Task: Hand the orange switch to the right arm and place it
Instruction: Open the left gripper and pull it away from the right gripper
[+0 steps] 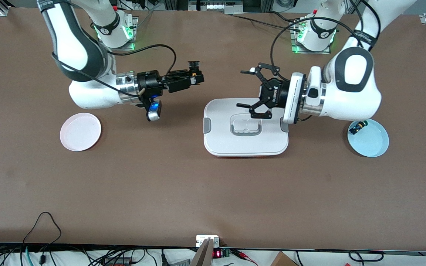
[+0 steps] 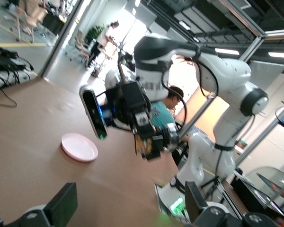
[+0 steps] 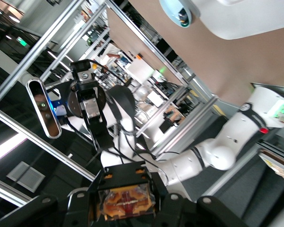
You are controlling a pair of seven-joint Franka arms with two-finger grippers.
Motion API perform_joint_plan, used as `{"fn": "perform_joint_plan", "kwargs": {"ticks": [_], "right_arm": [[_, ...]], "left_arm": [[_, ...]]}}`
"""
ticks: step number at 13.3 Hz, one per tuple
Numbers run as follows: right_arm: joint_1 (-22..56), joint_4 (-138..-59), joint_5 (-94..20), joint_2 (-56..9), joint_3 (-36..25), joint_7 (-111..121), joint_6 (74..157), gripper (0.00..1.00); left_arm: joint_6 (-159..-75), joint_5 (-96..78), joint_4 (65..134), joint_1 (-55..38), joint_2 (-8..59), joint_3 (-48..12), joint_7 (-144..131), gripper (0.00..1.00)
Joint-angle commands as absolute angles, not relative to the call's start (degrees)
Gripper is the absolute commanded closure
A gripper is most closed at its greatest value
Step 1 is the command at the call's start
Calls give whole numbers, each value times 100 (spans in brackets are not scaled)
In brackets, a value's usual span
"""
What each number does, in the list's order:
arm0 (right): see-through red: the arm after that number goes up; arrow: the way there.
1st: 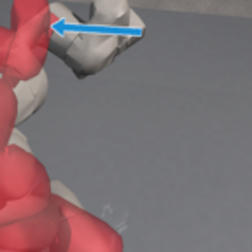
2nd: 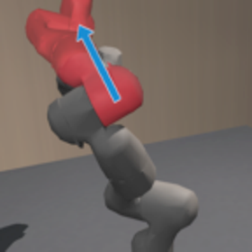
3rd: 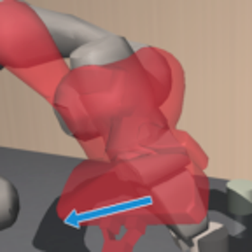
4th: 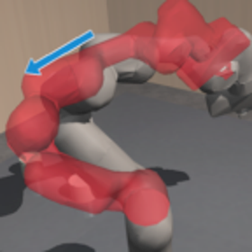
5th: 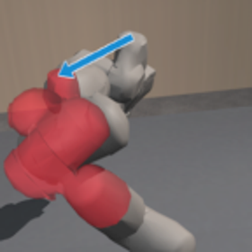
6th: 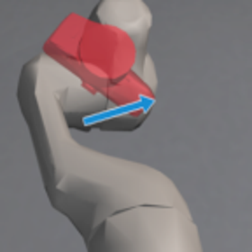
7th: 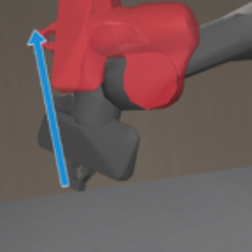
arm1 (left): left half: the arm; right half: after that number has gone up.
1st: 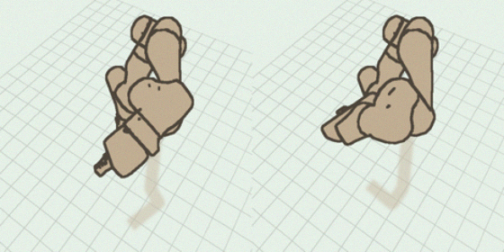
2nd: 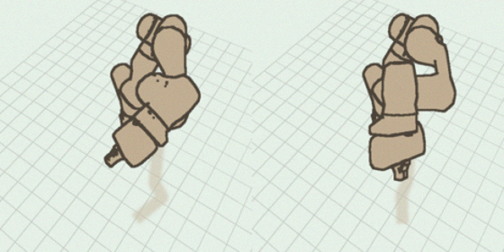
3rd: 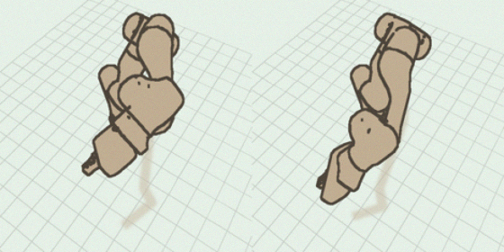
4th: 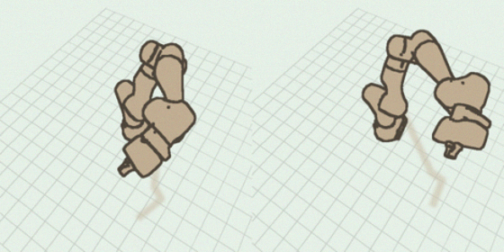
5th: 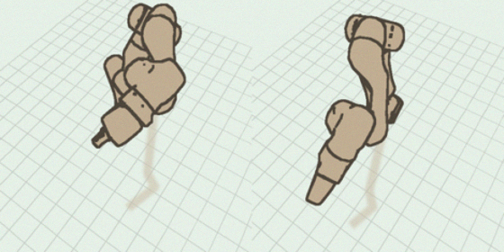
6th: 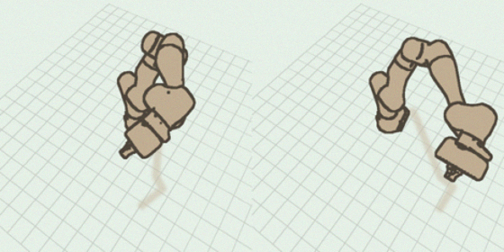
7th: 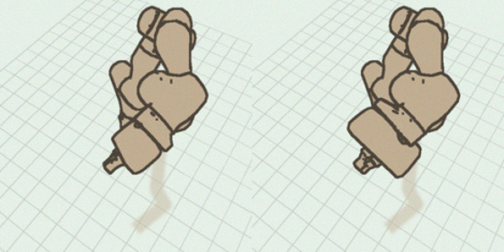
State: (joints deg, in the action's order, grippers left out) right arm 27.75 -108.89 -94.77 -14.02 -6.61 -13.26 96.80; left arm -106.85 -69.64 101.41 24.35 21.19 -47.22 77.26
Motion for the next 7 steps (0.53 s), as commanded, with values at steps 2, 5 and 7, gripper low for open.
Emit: {"fn": "perform_joint_plan", "kwargs": {"ticks": [2, 5, 7], "right_arm": [[2155, -10960, -8555, -1266, -624, -1248, 8870, 76], [1689, -10925, -7457, -1239, -650, -697, 8237, 76], [1364, -10916, -6745, -1239, -650, -108, 7955, 76]], "left_arm": [[-9749, -5822, 9836, 2707, 1995, -4728, 6577, 0], [-9134, -4951, 9678, 2839, 1995, -4702, 5585, 0], [-8345, -3863, 9152, 2830, 1995, -4755, 4296, 0]]}}
